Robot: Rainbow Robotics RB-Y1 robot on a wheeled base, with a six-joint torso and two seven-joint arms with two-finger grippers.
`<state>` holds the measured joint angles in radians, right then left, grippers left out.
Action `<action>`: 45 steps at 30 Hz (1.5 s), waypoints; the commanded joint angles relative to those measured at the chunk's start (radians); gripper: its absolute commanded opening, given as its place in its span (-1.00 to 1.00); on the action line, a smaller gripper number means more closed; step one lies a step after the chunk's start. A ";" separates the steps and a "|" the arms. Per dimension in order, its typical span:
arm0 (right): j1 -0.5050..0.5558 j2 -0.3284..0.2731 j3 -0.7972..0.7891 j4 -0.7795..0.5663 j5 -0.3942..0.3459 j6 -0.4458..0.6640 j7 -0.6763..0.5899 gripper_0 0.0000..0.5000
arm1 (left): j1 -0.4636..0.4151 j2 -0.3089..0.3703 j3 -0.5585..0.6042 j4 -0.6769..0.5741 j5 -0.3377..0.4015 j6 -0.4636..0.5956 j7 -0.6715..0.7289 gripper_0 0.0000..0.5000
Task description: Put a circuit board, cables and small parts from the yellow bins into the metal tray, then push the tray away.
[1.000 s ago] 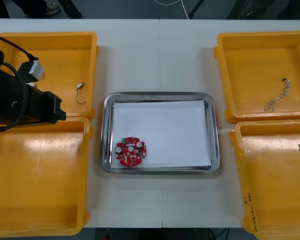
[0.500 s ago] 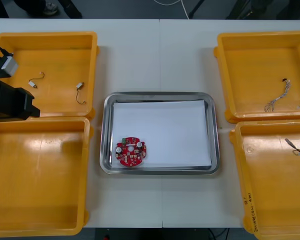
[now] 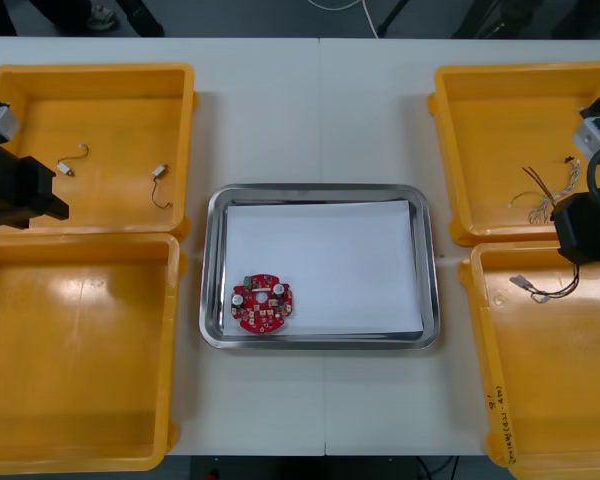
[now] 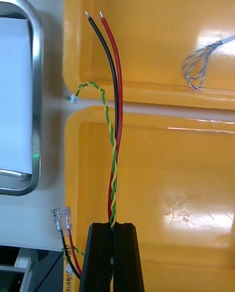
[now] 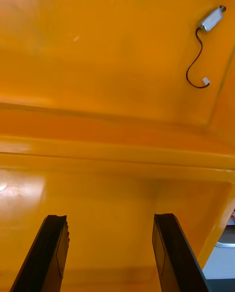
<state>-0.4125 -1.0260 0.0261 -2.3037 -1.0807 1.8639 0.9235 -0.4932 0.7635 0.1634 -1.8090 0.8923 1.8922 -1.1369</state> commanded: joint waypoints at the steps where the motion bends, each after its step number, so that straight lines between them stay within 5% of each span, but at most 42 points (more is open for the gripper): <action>1: -0.120 -0.048 0.112 -0.022 -0.016 -0.022 0.038 -1.00 | -0.074 0.046 0.022 0.048 -0.009 -0.019 -0.199 1.00; 10: -0.243 -0.040 0.285 -0.036 -0.011 -0.075 0.086 -1.00 | -0.145 0.063 -0.018 0.148 -0.084 -0.051 -0.241 1.00; 14: -0.270 -0.013 0.339 -0.039 0.012 -0.083 0.205 -1.00 | -0.199 0.063 -0.081 0.231 -0.136 -0.090 -0.247 1.00; 27: -0.276 0.103 0.437 -0.037 0.090 -0.068 0.514 -1.00 | -0.278 0.063 -0.154 0.433 -0.148 -0.237 -0.285 1.00; 36: -0.341 0.182 0.545 -0.002 0.139 -0.034 0.514 -1.00 | -0.314 0.062 -0.154 0.562 -0.151 -0.314 -0.396 1.00; 45: -0.378 0.256 0.680 0.050 0.265 -0.049 0.523 -1.00 | -0.389 0.026 -0.165 0.729 -0.174 -0.383 -0.443 1.00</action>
<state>-0.7520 -0.8011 0.6585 -2.2564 -0.8605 1.8271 1.4241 -0.8009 0.7774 0.0172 -1.1153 0.7389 1.5440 -1.4892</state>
